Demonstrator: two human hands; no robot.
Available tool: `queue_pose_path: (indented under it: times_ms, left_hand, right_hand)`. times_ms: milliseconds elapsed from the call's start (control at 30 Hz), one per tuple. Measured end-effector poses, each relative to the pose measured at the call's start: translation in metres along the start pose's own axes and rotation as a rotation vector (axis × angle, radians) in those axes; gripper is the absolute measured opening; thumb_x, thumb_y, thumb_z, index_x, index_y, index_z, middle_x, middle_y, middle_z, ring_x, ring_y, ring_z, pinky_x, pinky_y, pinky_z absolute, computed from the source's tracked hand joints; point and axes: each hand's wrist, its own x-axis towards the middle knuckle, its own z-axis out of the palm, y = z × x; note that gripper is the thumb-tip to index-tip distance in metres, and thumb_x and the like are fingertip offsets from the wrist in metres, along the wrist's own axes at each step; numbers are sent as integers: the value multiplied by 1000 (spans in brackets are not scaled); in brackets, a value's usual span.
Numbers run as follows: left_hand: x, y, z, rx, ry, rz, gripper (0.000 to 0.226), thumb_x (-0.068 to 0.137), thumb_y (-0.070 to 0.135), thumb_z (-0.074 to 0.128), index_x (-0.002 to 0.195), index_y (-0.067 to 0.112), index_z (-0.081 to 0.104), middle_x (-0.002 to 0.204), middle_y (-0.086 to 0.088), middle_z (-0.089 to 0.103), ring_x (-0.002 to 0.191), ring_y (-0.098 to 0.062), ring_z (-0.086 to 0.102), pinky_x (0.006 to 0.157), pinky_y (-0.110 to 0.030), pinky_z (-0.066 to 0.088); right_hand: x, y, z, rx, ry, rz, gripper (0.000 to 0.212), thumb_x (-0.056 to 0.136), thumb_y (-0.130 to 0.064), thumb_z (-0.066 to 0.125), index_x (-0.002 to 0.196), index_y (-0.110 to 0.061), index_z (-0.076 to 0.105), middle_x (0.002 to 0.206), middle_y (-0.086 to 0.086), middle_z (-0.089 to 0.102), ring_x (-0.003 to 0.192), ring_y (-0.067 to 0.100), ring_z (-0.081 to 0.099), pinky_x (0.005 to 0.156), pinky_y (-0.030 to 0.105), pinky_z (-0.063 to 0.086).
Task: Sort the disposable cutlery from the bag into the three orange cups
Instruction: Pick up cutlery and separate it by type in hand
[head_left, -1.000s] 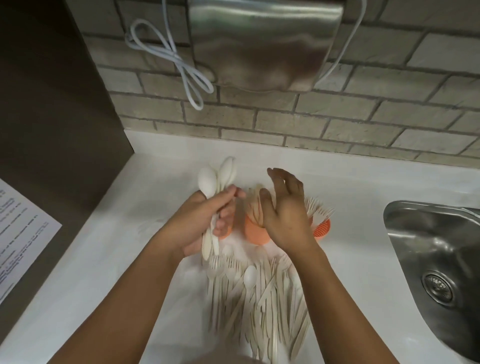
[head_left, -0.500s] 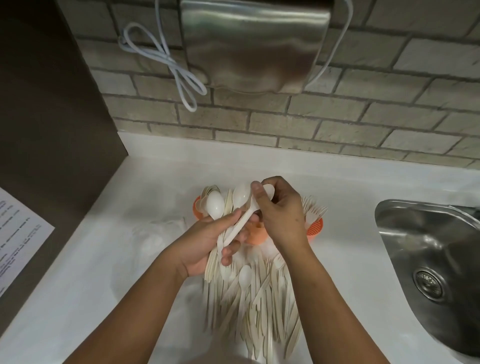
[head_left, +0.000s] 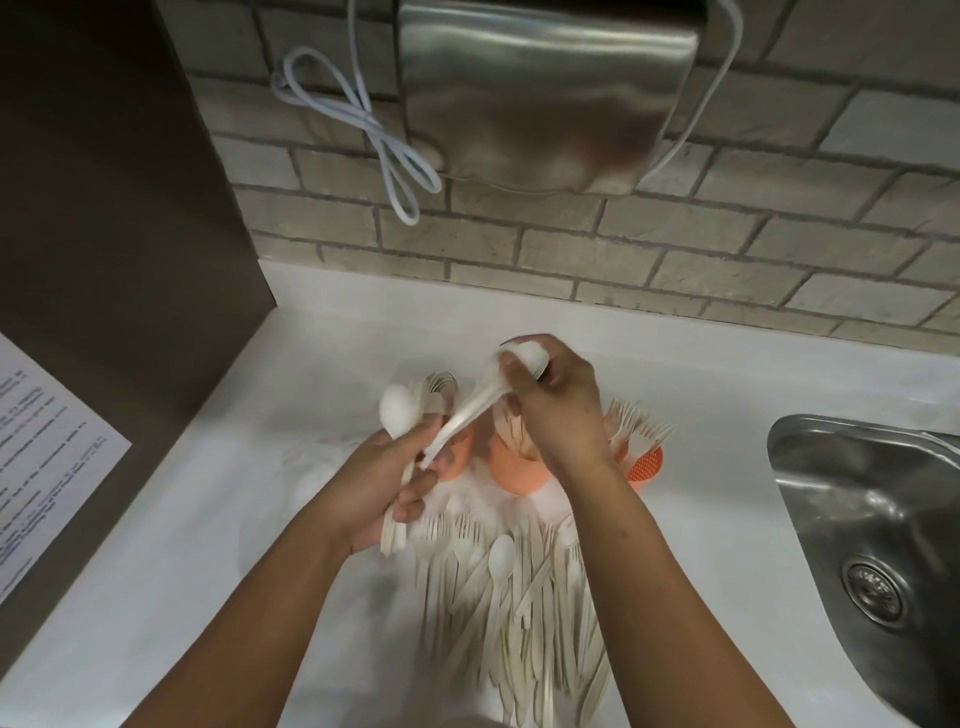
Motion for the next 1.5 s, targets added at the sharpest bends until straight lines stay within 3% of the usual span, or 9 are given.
queue_pose_path:
  times_ms: [167,400,667,767,833,1000,1200,1367,1500]
  left_hand:
    - [-1,6,-27,191,328,114,23,107,22,51,112,10,70,71,-2,51,48,-11,26,41,-20,21]
    - [9,2,-23,396,447,146,13,100,21,62,108,26,70,76,-2,60,52,-12,42,47,-25,32]
    - [22,15,-13,564,584,277,16,97,20,62,99,32,73,73,18,69,58,-2,58,55,-25,44]
    - [17,22,-1,381,336,207,19,96,10,52,86,16,67,56,7,47,44,-14,36,44,-23,28]
    - [14,23,4,112,67,85,27,91,7,50,71,17,64,59,-1,34,43,-13,22,40,-21,18]
    - [16,20,10,-119,-273,-109,12,79,13,48,79,9,59,57,-2,30,34,-6,23,33,-15,20]
    - [18,14,22,139,-157,53,35,107,30,50,116,0,64,67,-11,50,38,-13,35,36,-21,32]
    - [24,4,20,502,-31,150,49,105,54,47,88,12,65,83,-32,59,51,-28,43,46,-29,40]
    - [33,-2,22,474,183,172,41,105,47,50,105,10,67,82,-16,59,45,-17,38,43,-22,26]
  right_hand:
    - [15,-12,2,-173,131,-278,5,100,-25,63,97,-25,67,86,-13,68,81,11,66,72,37,58]
    - [22,26,43,-546,-232,-399,21,93,-24,74,102,-10,62,95,2,53,80,21,57,71,33,46]
    - [12,44,47,-689,-190,-549,7,96,-7,60,96,-8,67,91,4,62,84,23,54,76,41,50]
    - [3,23,45,-536,-56,-465,19,99,-19,60,114,-14,70,106,-2,63,98,18,55,87,26,46]
    - [0,5,42,-281,-131,-248,26,99,-26,62,121,-18,71,109,-8,62,94,13,62,86,25,50]
    - [-6,-4,23,58,-359,-7,10,98,-14,68,106,-9,73,70,8,63,56,18,58,65,35,51]
    - [-11,-2,1,226,-124,96,11,98,-7,68,102,2,72,62,15,56,50,15,53,55,22,46]
    - [-11,5,-22,179,110,31,10,99,-11,67,95,-3,72,58,5,57,53,19,53,56,28,45]
    - [-4,5,-56,62,351,-103,8,101,-16,64,96,-15,70,68,7,65,56,21,59,57,29,49]
